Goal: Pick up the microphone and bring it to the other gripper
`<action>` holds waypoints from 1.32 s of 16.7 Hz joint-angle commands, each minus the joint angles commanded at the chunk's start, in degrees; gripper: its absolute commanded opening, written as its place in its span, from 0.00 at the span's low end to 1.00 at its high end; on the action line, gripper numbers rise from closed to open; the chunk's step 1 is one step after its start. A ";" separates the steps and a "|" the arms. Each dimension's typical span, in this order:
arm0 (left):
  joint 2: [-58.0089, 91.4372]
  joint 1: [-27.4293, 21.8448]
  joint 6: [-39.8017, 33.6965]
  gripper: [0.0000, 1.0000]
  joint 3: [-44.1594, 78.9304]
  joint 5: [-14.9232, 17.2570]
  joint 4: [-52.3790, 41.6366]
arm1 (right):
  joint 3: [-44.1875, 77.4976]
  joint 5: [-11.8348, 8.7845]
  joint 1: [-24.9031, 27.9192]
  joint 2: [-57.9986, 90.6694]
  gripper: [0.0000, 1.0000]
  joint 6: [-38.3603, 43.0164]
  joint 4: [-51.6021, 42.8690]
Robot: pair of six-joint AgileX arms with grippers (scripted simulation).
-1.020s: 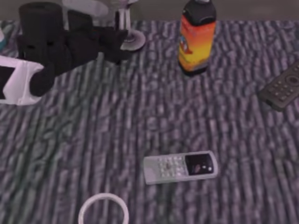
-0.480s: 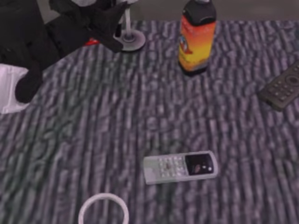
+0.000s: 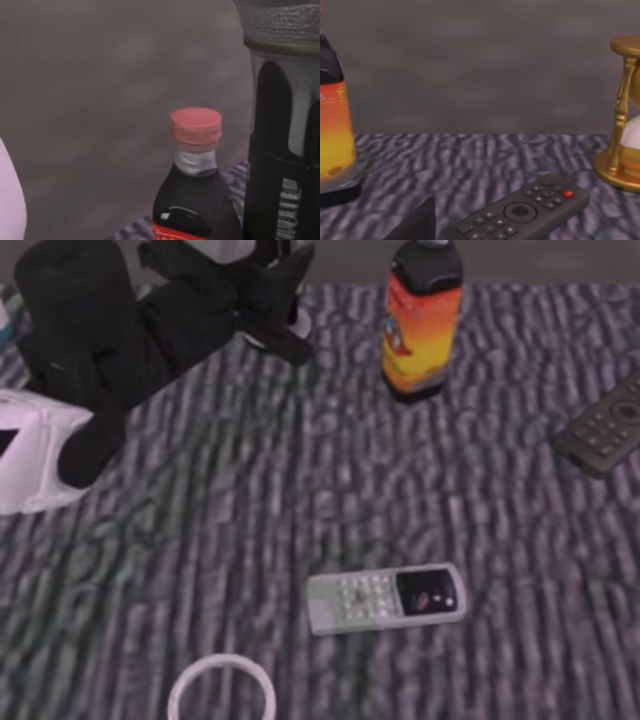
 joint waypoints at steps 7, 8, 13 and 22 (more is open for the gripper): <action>-8.46 -12.15 -0.14 0.00 -4.44 -12.84 -0.98 | 0.00 0.00 0.00 0.00 1.00 0.00 0.00; -8.53 -12.23 -0.14 0.00 -4.46 -12.92 -0.99 | 0.00 0.00 0.00 0.00 1.00 0.00 0.00; -8.41 -12.11 -0.12 0.00 -4.33 -12.82 -0.97 | 0.00 0.00 0.00 0.00 1.00 0.00 0.00; -8.53 -12.23 -0.14 0.00 -4.46 -12.92 -0.99 | 2.81 0.73 3.31 3.80 1.00 -0.30 1.32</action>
